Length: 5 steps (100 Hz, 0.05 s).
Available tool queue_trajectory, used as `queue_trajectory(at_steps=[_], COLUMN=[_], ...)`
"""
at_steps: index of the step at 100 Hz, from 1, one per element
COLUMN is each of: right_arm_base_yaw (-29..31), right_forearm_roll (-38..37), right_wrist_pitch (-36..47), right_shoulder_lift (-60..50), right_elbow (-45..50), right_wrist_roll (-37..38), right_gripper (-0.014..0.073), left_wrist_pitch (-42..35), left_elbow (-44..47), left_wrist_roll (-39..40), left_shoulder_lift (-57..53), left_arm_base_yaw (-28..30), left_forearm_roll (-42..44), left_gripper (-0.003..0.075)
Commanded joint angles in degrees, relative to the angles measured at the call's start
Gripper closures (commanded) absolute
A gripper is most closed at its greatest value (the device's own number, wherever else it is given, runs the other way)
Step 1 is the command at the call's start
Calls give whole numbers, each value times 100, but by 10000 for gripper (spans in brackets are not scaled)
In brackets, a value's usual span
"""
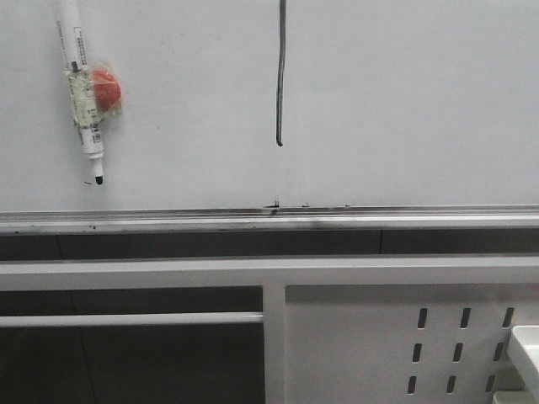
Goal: Write number 1 on whiteboard
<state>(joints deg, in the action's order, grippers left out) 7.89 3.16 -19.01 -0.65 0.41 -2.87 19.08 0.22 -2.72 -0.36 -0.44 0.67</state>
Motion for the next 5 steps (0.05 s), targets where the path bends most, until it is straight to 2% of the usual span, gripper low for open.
queue_trajectory(at_steps=[1,5], right_arm_base_yaw=[43,43], right_forearm_roll=[-96,-96], right_wrist_pitch=[145,145], right_shoulder_lift=[-113,-113], right_elbow=[79,79], right_wrist_roll=[10,10], right_gripper=[663,663], left_wrist_pitch=[-378,-378], left_elbow=[202,202], left_wrist_roll=[-10,-10], left_shoulder_lift=[-122,-122], left_arm_base_yaw=[-1,-1], left_forearm_roll=[-17,-17], left_gripper=[740,740])
